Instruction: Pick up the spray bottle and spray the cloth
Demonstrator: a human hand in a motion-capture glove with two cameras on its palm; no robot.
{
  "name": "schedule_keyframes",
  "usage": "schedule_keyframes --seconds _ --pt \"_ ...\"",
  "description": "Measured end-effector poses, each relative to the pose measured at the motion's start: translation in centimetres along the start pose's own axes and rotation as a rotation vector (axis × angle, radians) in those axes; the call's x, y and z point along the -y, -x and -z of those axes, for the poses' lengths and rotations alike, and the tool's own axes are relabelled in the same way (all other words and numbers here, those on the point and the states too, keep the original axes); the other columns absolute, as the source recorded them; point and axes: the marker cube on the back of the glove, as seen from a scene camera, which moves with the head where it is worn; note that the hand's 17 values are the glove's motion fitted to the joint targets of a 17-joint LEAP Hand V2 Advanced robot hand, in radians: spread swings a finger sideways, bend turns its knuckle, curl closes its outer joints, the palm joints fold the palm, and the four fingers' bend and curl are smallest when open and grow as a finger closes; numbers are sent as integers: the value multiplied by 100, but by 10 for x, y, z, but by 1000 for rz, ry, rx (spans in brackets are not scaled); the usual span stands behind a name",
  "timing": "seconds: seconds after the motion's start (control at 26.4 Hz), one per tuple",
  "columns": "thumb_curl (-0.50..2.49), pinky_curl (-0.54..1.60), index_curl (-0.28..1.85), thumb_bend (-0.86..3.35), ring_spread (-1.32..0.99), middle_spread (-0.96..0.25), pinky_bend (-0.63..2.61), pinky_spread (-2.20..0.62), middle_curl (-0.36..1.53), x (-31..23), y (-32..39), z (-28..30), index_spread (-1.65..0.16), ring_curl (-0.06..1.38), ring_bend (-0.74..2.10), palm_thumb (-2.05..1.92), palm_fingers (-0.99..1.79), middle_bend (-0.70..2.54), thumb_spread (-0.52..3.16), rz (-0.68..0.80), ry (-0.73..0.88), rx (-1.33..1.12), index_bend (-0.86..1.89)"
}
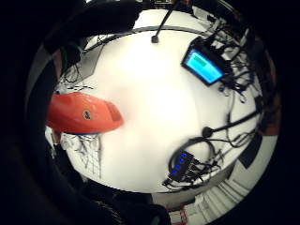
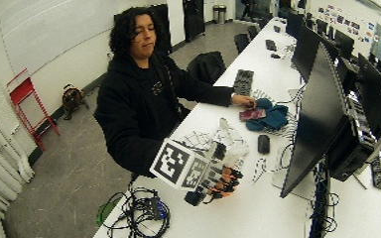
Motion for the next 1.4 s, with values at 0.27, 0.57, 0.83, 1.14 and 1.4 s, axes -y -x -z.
schedule_keyframes --seconds 0.27,0.57,0.83,1.14,1.4 --pt "34 31 27 0 -21 -17 17 3 40 32 9 -31 -35 34 40 69 97 34 93 72 -29 378 19" --pt "45 35 33 3 -25 -22 30 -15 43 23 4 -55 -33 37 43 89 131 37 71 51 -6 532 19" --pt "52 37 39 -2 -25 -22 34 -27 48 29 0 -63 -30 42 51 91 147 46 56 90 -70 503 27" --pt "58 38 45 -3 -24 -21 36 -30 52 32 1 -65 -29 46 60 90 145 58 49 119 -136 486 29" --pt "63 39 48 -3 -24 -21 38 -32 54 44 6 -66 -29 47 65 89 143 61 45 119 -195 484 32"
